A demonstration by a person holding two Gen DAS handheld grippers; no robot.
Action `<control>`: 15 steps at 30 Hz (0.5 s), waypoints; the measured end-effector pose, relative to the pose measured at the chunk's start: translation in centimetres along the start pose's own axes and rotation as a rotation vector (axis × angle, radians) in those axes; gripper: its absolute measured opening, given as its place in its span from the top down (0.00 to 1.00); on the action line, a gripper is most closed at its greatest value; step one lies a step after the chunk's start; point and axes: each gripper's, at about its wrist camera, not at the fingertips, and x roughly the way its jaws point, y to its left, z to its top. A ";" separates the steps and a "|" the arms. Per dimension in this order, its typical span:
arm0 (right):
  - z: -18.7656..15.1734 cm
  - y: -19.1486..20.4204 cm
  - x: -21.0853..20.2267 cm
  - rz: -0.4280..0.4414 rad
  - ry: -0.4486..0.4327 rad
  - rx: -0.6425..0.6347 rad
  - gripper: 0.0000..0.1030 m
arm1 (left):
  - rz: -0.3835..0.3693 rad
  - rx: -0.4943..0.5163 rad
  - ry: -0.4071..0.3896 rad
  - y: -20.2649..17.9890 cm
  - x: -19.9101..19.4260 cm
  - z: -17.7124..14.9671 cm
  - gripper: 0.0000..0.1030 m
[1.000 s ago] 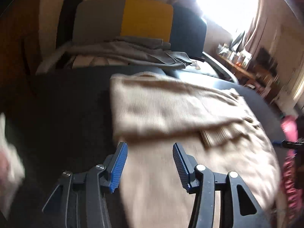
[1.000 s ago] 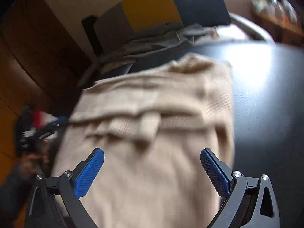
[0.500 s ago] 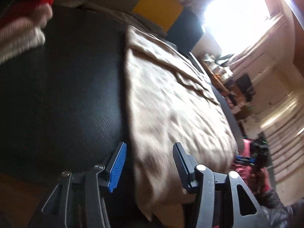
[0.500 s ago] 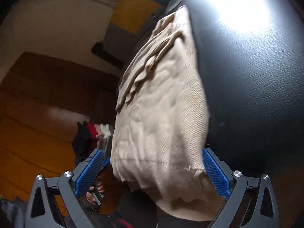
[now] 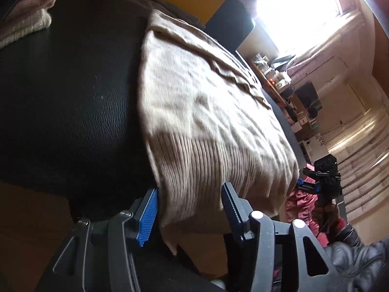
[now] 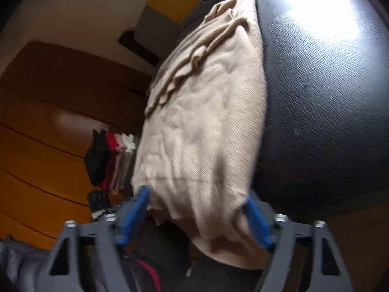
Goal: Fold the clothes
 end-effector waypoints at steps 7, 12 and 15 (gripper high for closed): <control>-1.6 -1.9 1.7 0.024 0.099 0.024 0.45 | -0.013 0.020 0.061 -0.5 1.2 0.0 0.49; -2.1 -4.1 2.2 0.008 0.104 0.079 0.45 | -0.017 0.081 0.153 -2.0 3.5 -0.2 0.51; -2.3 -4.8 3.9 -0.016 0.170 0.102 0.41 | 0.011 0.115 0.204 -2.5 5.0 -0.4 0.52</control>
